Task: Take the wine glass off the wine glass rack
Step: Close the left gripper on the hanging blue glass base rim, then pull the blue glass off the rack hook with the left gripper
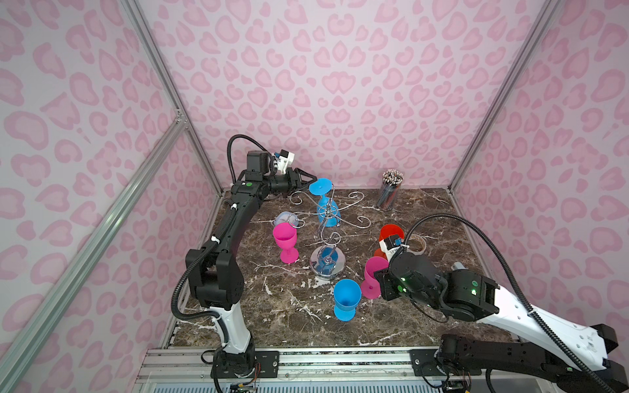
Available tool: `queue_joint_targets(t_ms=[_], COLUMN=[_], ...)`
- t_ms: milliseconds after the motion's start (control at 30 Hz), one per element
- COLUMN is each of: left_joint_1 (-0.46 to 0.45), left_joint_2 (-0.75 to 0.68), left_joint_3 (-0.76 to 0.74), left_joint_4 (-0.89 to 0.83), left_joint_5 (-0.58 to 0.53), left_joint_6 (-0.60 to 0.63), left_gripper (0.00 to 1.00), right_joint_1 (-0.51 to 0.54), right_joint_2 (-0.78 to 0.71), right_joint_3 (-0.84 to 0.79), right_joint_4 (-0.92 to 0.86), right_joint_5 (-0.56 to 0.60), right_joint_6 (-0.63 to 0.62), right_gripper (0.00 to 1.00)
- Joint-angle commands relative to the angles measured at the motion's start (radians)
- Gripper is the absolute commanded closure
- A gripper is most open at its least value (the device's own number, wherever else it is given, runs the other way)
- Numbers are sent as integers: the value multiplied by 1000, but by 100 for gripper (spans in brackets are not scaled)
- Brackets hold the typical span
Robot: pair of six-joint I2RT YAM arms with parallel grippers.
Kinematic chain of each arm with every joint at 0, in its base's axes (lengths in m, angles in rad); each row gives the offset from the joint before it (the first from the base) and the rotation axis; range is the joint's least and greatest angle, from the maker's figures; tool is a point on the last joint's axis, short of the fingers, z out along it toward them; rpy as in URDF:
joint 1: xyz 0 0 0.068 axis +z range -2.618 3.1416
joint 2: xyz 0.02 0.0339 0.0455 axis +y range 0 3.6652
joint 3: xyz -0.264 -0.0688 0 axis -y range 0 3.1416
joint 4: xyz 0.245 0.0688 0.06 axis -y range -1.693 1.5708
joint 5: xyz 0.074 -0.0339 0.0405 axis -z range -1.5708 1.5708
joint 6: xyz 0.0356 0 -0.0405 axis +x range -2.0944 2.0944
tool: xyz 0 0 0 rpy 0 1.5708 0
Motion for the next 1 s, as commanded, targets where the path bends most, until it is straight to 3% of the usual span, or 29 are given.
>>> queue_joint_targets(t_ms=[0,333,733,967], left_joint_1=[-2,-1,-2,-2], left_joint_2=[-5,-34,-66,-75], left_joint_3=[-6,-40,-56,-55], left_joint_4=[27,28,22,19], left_joint_5=[24,28,28,29], left_joint_6=[-6,-4,0,2], left_gripper=[57,71,79,88], right_joint_1=[0,0,0,0], right_joint_2=[-3,-12,-21,-22], right_joint_3=[-7,-19,-28,-30], right_joint_4=[13,22,24,21], right_joint_5=[3,0,0,-1], right_joint_6=[0,2,5,6], right_gripper=[87,87,88,88])
